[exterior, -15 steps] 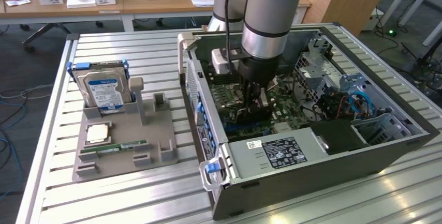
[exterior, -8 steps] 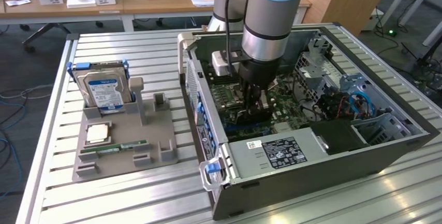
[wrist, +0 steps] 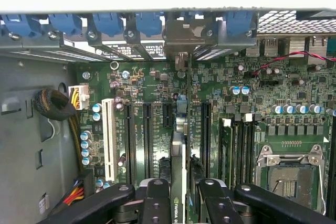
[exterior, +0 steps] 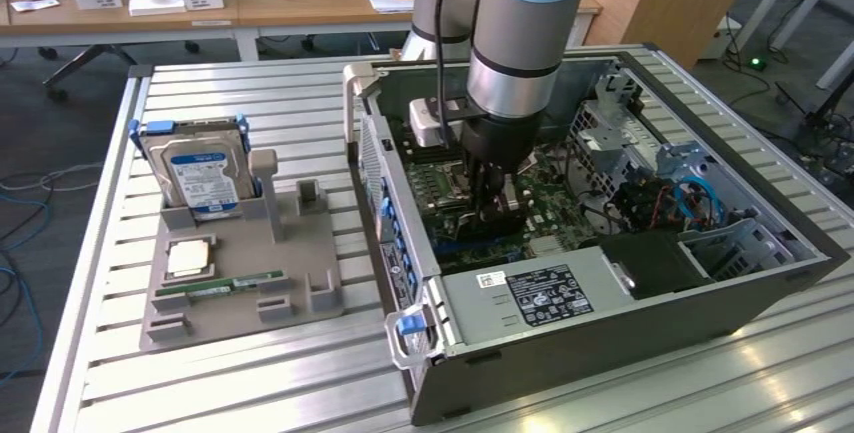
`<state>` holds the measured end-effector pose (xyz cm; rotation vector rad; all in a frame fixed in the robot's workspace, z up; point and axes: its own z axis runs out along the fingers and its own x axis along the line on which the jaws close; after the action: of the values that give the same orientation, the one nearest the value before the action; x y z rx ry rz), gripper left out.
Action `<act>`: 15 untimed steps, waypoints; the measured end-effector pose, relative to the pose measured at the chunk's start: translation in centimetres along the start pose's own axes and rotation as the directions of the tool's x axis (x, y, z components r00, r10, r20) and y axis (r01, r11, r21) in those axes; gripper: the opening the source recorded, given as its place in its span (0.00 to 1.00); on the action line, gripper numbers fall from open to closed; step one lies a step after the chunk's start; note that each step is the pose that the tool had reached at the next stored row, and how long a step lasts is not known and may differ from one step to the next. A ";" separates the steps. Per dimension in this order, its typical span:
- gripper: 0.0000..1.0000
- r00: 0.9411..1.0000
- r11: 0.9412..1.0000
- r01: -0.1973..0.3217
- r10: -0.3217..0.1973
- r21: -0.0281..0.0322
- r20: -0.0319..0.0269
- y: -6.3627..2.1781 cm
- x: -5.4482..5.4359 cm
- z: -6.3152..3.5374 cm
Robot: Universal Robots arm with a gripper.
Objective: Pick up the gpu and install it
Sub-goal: 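Insert the gpu into the slot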
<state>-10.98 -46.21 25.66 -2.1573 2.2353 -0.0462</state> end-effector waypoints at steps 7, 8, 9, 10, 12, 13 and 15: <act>0.25 1.000 1.000 0.000 0.000 0.000 0.000 -0.03 0.0 -0.04; 0.25 1.000 1.000 0.000 0.000 0.000 0.000 -0.04 0.0 -0.06; 0.25 1.000 1.000 0.000 0.000 0.000 0.000 -0.04 0.0 -0.06; 0.25 1.000 1.000 0.000 0.000 0.000 0.000 -0.05 0.0 -0.07; 0.25 1.000 1.000 0.000 0.000 0.000 0.000 -0.11 0.0 -0.09; 0.25 1.000 1.000 0.000 0.000 -0.001 0.000 -0.16 0.0 -0.11; 0.25 1.000 1.000 0.000 0.000 -0.002 0.000 -0.27 0.0 -0.11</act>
<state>-10.72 -46.21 25.78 -2.1580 2.2363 -0.0446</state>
